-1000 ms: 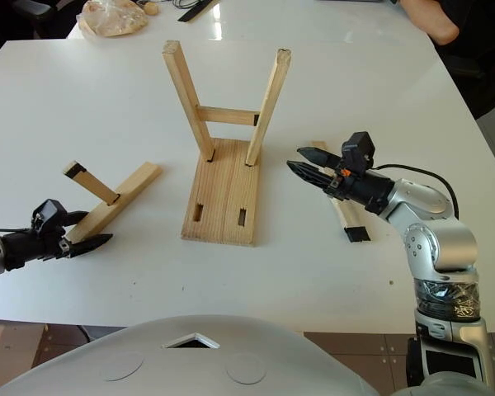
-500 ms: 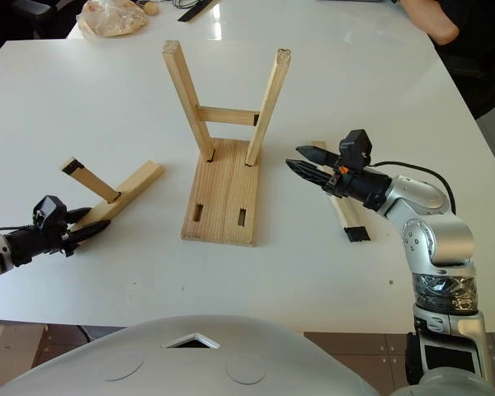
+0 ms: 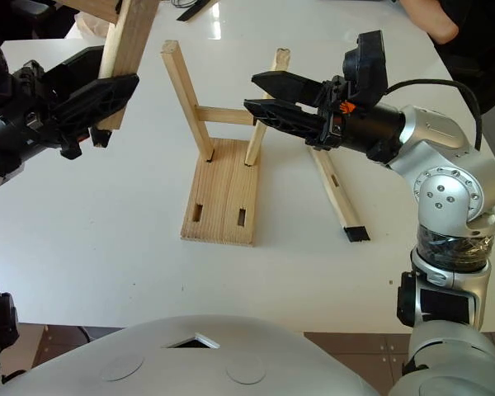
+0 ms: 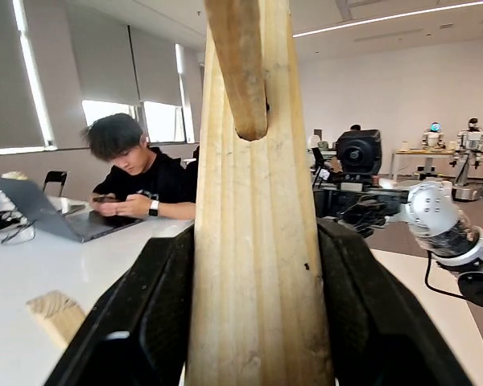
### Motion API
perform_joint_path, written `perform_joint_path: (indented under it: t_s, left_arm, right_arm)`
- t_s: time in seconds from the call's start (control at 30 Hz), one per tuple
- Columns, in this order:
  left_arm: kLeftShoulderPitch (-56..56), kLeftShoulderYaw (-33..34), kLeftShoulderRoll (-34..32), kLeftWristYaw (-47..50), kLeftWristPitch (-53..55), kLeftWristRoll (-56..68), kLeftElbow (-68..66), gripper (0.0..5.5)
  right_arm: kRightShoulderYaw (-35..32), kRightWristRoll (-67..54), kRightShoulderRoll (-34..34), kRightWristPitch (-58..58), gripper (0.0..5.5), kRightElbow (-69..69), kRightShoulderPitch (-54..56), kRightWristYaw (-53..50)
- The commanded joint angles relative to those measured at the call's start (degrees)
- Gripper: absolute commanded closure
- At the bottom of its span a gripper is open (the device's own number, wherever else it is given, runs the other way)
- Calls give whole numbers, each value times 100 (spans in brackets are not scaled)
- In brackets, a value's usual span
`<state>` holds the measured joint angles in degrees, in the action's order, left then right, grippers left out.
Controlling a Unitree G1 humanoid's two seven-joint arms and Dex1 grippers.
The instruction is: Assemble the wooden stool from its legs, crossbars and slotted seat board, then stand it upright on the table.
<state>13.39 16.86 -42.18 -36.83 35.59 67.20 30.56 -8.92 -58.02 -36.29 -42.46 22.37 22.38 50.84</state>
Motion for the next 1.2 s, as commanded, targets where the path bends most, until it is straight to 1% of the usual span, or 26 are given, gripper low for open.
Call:
perform_joint_path:
  t_s: [0.03,0.13,0.27,0.4,0.47,0.83,0.93,1.07,1.13,1.2]
  left_arm:
    - [57,-86,-10,152,183,181,304,348]
    - [128,-312,42,119,246,214,487,348]
    - [80,-507,6,-78,282,189,641,348]
    - [13,-671,-23,-282,294,103,758,348]
    - [8,-726,-25,-355,287,55,778,348]
    - [-110,-730,-80,-679,453,282,573,348]
    - [-210,-849,-114,-902,515,122,515,348]
    - [-193,-931,-80,-1010,538,15,506,348]
    - [-194,-960,-72,-1044,523,-59,498,348]
    - [-206,-979,-67,-1074,504,-128,499,348]
  right_arm:
    - [-12,-430,69,-289,350,157,119,-155]
    - [32,-755,133,-435,350,197,331,-201]
    - [17,-1171,158,-619,295,128,659,-202]
    - [92,-1198,173,-660,234,28,855,-177]
    - [84,-1238,177,-672,230,-21,915,-164]
    - [229,-1148,226,-620,230,-107,1151,85]
    - [267,-1174,234,-651,230,-114,1168,163]
    - [327,-1192,245,-689,282,-114,1187,244]
    - [349,-1187,234,-698,322,-108,1178,286]
    - [365,-1156,209,-701,337,-101,1144,336]
